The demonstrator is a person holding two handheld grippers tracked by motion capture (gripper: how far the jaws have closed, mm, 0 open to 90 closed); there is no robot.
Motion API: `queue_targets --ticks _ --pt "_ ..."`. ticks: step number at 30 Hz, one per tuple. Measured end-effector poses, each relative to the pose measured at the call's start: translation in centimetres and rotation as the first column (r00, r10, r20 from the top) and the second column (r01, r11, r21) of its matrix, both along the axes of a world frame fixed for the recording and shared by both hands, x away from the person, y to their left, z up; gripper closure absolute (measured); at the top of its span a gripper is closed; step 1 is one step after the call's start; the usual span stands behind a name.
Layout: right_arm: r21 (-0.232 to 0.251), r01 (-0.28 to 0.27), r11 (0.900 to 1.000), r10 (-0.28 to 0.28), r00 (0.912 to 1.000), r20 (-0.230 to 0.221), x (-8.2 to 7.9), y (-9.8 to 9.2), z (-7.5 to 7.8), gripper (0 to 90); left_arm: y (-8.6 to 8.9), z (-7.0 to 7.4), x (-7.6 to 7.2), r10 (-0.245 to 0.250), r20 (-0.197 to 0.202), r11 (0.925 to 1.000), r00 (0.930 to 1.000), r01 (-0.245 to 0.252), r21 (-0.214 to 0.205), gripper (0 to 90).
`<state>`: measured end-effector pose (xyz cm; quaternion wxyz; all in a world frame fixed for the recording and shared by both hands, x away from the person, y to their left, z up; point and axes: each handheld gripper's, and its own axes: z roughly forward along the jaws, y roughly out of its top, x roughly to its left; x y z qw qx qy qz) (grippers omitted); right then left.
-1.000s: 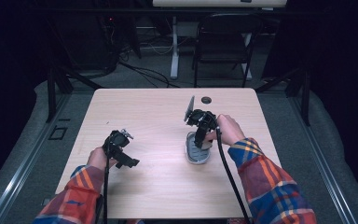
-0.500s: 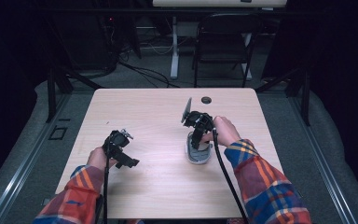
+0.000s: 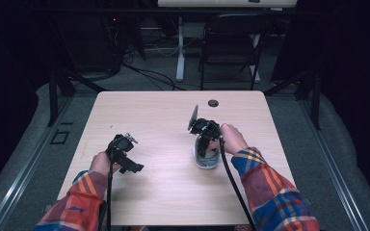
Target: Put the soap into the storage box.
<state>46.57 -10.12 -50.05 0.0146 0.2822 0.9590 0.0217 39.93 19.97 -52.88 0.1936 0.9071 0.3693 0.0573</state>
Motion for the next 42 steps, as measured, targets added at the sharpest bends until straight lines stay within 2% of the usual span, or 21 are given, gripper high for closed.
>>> queue_targets --ticks 11,18,30,31,34,42 --pt "0.006 0.023 0.9997 -0.023 0.9997 0.004 0.0 -0.6 -0.1 23.8 0.0 0.0 0.0 -0.001 0.0 1.0 1.0 0.001 0.001 0.0" --pt "0.027 0.039 0.9989 -0.039 0.9992 0.001 -0.1 -1.1 -0.2 23.4 0.0 0.0 0.0 -0.001 -0.001 1.0 1.0 0.001 0.001 0.0" --pt "0.048 0.043 0.9979 -0.044 0.9989 0.014 -0.4 -1.6 0.8 18.9 -0.1 -0.1 0.0 0.0 -0.004 1.0 1.0 0.0 0.0 0.0" --pt "0.065 0.048 0.9967 -0.05 0.9984 0.028 -0.5 -1.7 0.8 18.6 -0.1 -0.1 0.0 0.0 -0.004 1.0 1.0 0.0 0.0 0.0" --pt "0.077 0.043 0.9961 -0.046 0.9981 0.041 -0.6 -1.8 1.2 17.6 -0.1 -0.1 -0.1 -0.001 -0.004 1.0 1.0 0.001 0.001 0.0" --pt "0.093 0.042 0.9948 -0.048 0.9969 0.063 -1.1 -2.6 2.2 14.1 -0.1 -0.1 0.0 -0.002 -0.007 1.0 1.0 0.002 0.002 0.0"
